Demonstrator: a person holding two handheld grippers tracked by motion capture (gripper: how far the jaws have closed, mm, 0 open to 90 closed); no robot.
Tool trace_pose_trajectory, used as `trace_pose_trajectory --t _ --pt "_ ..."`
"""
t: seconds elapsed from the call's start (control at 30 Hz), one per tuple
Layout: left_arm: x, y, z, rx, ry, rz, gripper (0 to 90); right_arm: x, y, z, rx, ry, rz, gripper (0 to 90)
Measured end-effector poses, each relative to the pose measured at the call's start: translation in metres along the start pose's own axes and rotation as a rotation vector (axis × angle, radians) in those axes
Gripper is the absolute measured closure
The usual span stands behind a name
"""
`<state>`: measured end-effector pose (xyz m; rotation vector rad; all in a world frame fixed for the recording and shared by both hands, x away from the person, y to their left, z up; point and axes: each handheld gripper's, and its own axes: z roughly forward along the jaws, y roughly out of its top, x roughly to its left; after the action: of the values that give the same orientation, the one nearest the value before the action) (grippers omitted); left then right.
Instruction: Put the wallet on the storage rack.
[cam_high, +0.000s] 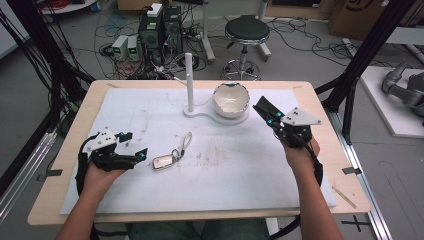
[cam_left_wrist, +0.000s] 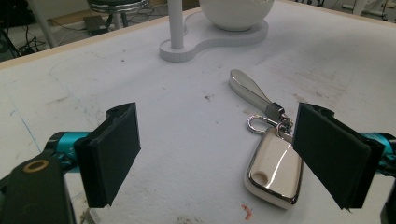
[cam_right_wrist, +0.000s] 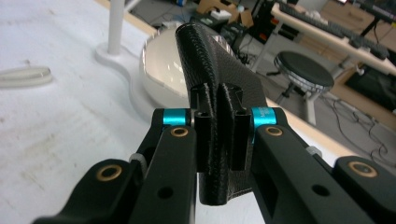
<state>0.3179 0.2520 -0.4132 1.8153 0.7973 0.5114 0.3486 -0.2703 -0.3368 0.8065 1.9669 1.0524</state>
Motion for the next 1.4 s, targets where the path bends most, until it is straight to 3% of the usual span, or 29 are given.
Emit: trace_pose_trajectory --t 0.27,0.57,0.9,1.13,1.4 --pt "-0.001 0.001 -0.001 -0.007 0.0 -0.003 15.1 -0.001 0.036 0.003 -0.021 0.024 -0.044 85.4" --pt "0.0 0.001 -0.001 -0.007 0.003 -0.003 15.1 0.008 0.056 0.018 -0.029 0.053 -0.074 85.4" --pt "0.002 0.001 -0.002 -0.014 0.01 -0.011 15.1 0.012 0.077 0.053 -0.005 0.136 -0.092 85.4" --pt "0.003 0.0 -0.001 -0.005 0.009 -0.008 15.1 0.017 0.077 0.078 0.036 0.158 -0.106 85.3" --pt "0.003 -0.001 -0.001 -0.004 0.008 -0.009 15.1 0.02 0.074 0.096 0.057 0.161 -0.098 85.3"
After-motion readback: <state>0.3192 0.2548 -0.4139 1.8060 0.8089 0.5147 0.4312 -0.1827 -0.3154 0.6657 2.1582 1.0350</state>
